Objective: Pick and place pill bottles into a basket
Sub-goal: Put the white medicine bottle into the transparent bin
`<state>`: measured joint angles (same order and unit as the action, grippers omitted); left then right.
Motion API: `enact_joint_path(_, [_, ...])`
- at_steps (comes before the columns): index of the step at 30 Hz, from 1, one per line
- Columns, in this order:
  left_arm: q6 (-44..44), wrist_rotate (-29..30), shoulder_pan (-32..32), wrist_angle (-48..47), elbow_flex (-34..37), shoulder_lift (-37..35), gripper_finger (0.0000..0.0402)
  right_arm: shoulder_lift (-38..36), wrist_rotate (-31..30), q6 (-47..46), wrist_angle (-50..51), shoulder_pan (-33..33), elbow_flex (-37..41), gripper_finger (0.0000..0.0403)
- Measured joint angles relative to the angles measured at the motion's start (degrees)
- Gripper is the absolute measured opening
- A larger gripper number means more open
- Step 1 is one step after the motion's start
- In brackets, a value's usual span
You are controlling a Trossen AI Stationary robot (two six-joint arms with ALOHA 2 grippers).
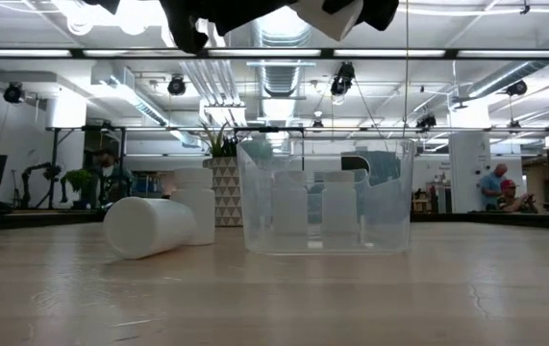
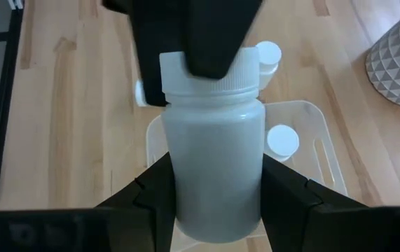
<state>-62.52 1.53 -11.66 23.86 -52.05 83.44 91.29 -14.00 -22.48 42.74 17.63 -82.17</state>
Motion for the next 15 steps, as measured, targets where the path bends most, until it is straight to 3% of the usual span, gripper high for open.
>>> enact_joint_path(4, [2.1, -0.1, 0.0, -1.7, -0.4, 0.0, 0.0221, 0.1, 0.7, 0.0, 0.2, -0.2, 0.0, 0.0148])
enact_joint_path(15, [3.7, 0.0, 0.0, -21.4, -10.6, 0.0, 0.0221, 0.1, 1.0, 0.4, -0.3, -0.4, 0.0, 0.0148])
